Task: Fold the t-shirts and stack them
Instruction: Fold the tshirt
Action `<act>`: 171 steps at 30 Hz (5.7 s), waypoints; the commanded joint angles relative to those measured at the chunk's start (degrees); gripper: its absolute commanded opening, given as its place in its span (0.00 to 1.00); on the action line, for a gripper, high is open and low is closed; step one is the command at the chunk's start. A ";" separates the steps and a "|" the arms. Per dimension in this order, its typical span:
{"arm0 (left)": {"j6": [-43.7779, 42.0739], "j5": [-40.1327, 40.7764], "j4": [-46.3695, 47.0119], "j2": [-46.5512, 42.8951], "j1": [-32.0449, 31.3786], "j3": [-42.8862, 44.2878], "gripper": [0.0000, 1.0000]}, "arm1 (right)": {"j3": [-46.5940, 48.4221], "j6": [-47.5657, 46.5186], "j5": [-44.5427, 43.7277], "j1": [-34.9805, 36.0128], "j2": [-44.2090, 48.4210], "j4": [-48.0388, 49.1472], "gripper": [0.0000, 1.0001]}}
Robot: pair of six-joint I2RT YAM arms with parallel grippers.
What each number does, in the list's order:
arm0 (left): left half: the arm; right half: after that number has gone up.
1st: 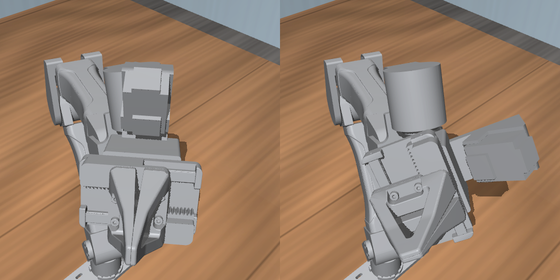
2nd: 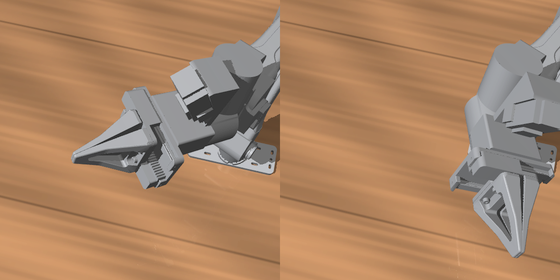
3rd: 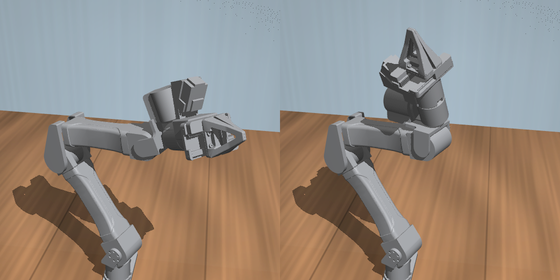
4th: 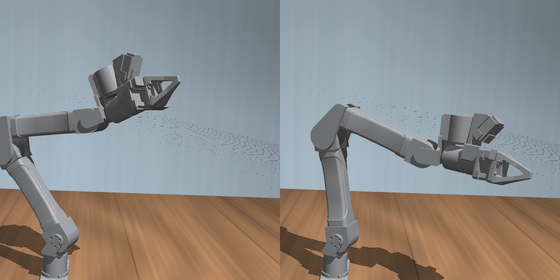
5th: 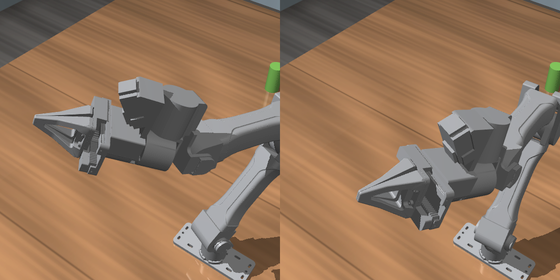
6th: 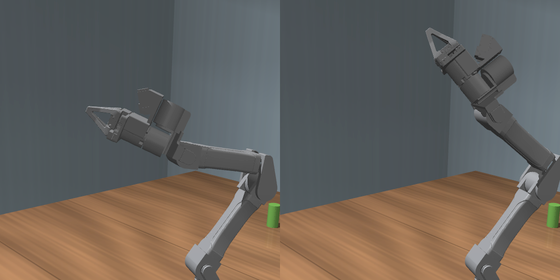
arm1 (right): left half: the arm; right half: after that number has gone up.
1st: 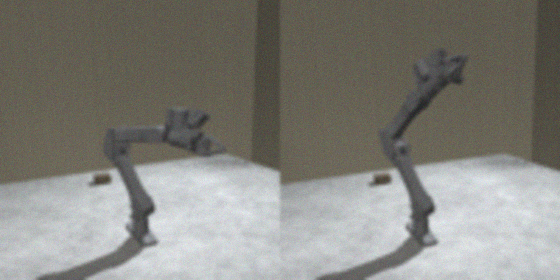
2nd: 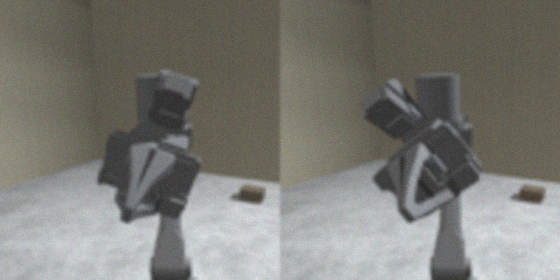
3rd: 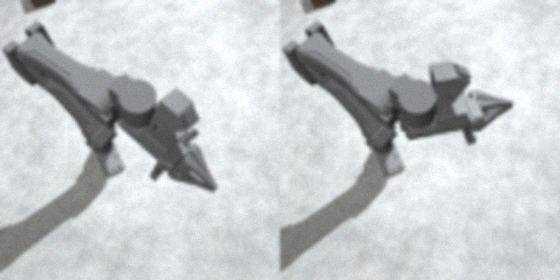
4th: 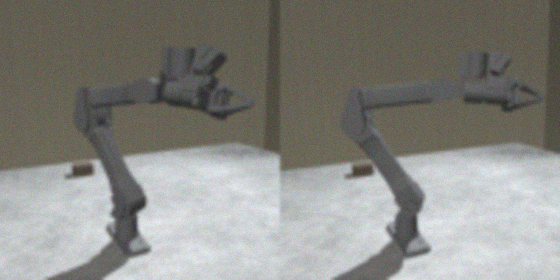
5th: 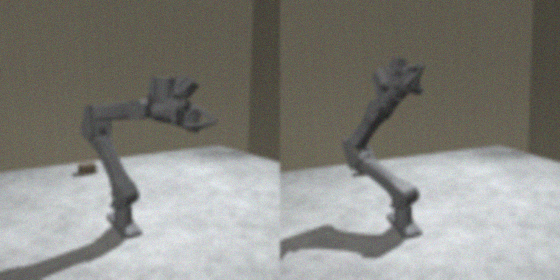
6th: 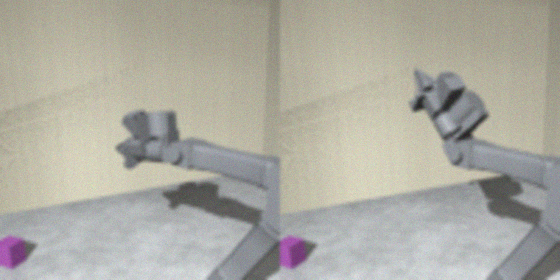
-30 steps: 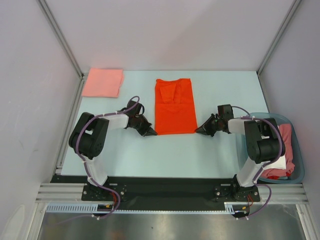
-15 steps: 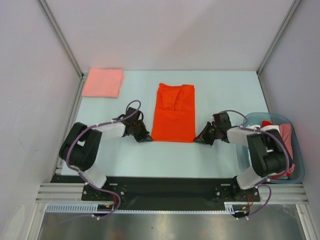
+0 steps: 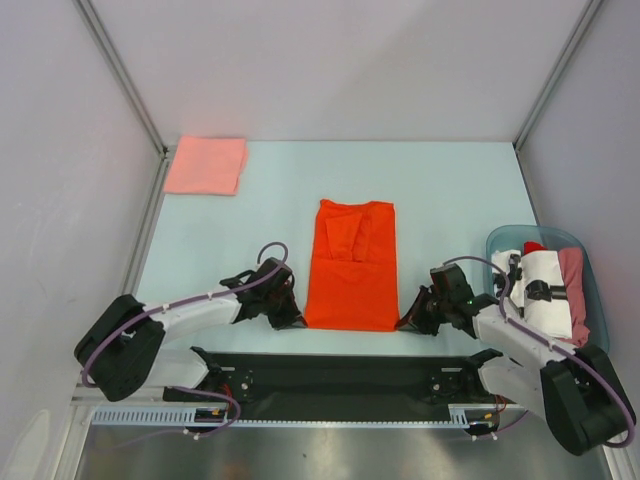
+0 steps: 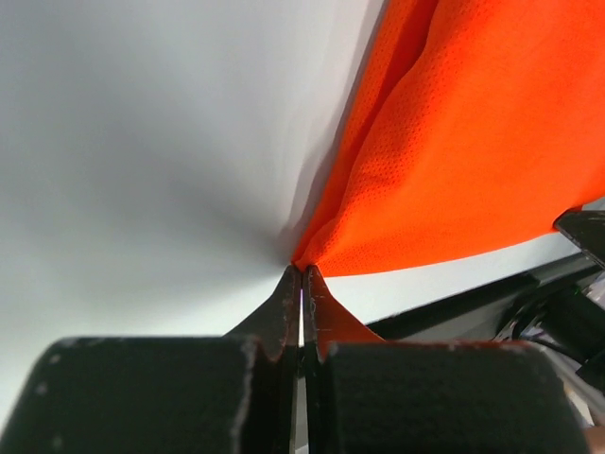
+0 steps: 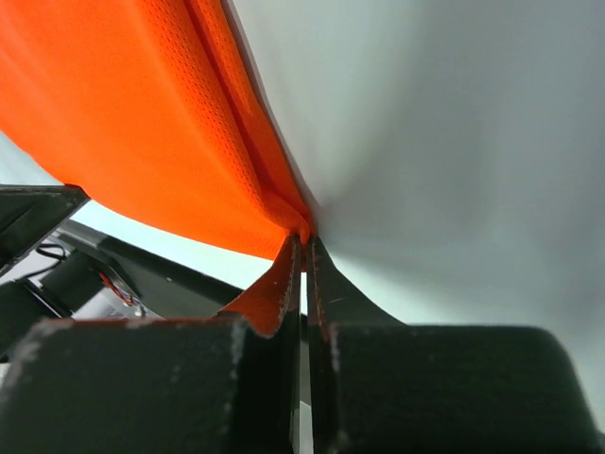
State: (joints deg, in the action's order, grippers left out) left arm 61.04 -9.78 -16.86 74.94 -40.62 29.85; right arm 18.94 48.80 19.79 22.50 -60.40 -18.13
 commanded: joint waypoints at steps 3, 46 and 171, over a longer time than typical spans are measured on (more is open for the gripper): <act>2.95 2.05 -3.88 -4.18 -2.27 0.12 0.00 | -0.49 1.74 -3.35 1.23 4.68 -8.32 0.00; -0.39 -9.46 -2.12 -1.81 1.51 -1.19 0.00 | 5.06 -2.30 -1.51 0.26 -2.17 -13.86 0.00; -0.48 -9.20 -19.08 14.88 4.76 25.87 0.00 | 26.48 -10.82 5.08 -7.56 -20.01 -22.38 0.00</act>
State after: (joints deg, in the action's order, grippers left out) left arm 62.24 -18.11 -33.47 88.95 -37.12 52.86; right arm 41.04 42.59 23.27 15.99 -79.20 -37.85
